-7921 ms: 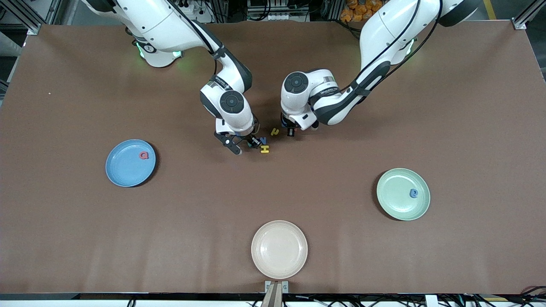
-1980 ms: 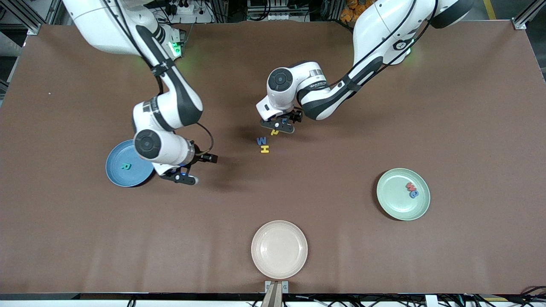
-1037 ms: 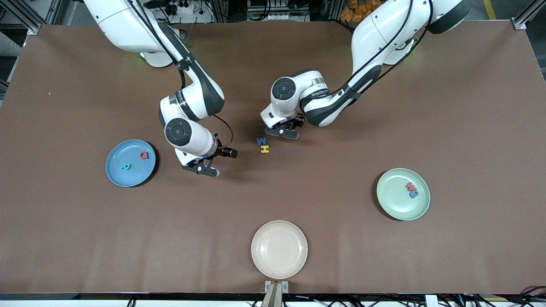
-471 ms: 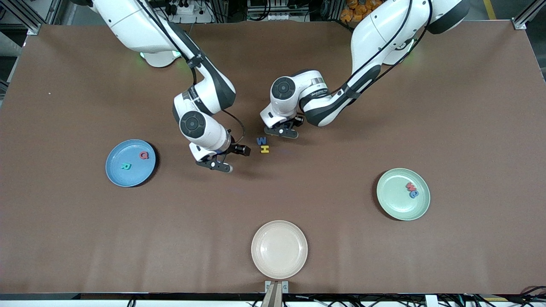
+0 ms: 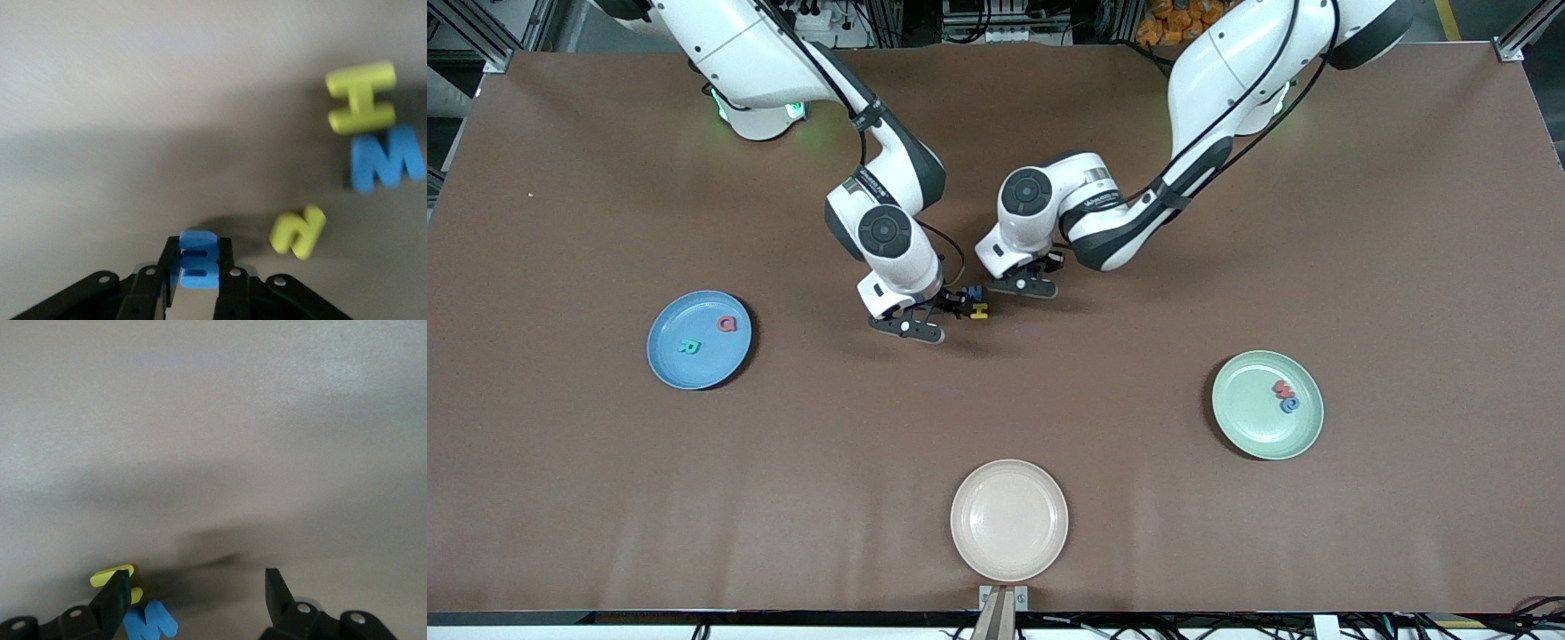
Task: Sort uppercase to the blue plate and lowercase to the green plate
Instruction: 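Carry the blue E with the left gripper onto the green plate and release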
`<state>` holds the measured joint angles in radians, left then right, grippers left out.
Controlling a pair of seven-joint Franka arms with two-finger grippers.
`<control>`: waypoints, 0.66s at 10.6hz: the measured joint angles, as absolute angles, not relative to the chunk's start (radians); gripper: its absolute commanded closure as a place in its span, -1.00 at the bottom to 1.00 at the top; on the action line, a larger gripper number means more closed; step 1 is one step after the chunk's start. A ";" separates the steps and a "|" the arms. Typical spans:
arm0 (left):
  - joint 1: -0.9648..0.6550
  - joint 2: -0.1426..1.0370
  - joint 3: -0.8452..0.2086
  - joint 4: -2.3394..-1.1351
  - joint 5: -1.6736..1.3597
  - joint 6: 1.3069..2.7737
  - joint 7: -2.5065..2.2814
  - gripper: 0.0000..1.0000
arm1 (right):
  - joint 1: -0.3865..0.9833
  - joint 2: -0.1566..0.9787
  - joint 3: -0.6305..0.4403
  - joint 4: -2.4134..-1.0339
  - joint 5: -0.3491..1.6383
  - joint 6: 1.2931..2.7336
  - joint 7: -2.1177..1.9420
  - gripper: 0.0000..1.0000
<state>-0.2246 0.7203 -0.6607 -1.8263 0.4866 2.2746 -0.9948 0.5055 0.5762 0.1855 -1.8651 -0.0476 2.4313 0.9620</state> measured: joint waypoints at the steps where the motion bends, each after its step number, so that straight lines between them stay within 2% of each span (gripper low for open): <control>1: -0.172 0.686 -0.664 -1.819 0.487 2.261 -0.991 1.00 | 0.512 0.581 0.186 -1.864 -0.057 2.437 0.977 -0.78; 4: 0.029 0.598 -0.682 -1.815 0.487 2.239 -0.861 1.00 | 0.553 0.606 0.187 -1.826 -0.062 2.452 1.064 -0.67; 7: 0.196 0.594 -0.682 -1.801 0.487 2.239 -0.656 1.00 | 0.587 0.636 0.187 -1.793 -0.068 2.449 1.117 -0.65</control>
<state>0.1959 0.5935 -0.6816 -1.8011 0.4867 2.2394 -0.6559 0.5872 0.6364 0.1867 -1.7931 -0.0680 2.4494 1.1171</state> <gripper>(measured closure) 0.731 0.167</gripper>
